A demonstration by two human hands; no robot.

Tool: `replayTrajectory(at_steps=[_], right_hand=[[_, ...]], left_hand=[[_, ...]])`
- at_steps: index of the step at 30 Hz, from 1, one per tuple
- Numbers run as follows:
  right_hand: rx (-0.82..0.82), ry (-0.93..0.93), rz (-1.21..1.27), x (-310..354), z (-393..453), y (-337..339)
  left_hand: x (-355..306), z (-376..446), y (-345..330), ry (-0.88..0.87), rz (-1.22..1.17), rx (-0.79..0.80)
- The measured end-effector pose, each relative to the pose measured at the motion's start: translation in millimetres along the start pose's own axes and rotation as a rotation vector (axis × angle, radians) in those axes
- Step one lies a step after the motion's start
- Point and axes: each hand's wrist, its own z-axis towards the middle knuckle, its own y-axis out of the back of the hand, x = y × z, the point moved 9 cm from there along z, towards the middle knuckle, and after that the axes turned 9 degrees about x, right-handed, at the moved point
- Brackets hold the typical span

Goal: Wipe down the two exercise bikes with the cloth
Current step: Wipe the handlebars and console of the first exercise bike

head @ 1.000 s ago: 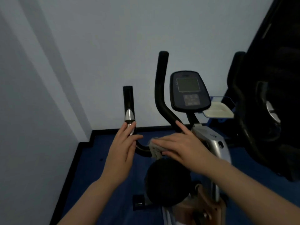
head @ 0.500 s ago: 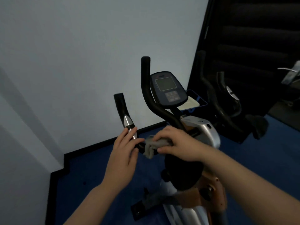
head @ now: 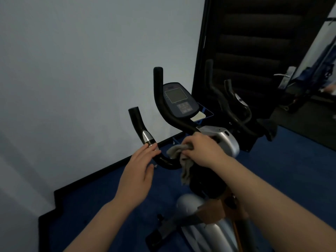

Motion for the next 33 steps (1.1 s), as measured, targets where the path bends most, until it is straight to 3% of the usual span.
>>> replayTrajectory(at_steps=[4, 8, 12, 15, 19, 23, 28, 33], right_hand=[[-0.131, -0.055, -0.248, 12, -6, -5], [-0.081, 0.052, 0.020, 42, 2, -29], [0.099, 0.168, 0.182, 24, -1, -26], [0.194, 0.228, 0.067, 17, -13, -36], [-0.057, 0.272, -0.275, 59, -6, -47], [0.096, 0.277, -0.275, 61, 8, -60], [0.113, 0.242, -0.357, 48, 6, -55], [0.159, 0.207, -0.124, 65, 22, -54]], left_hand=[[0, -2, -1, 0.011, -0.062, -0.057], [2, -2, 4, 0.047, -0.159, -0.092], [15, -1, 23, 0.139, -0.273, -0.186], [23, -1, 30, 0.216, -0.323, -0.309], [20, 10, 28, 0.238, -0.317, -0.402], [24, 12, 30, 0.270, -0.347, -0.480], [36, 9, 36, 0.290, -0.364, -0.510], [46, 38, 56, 0.284, -0.414, -0.568]])
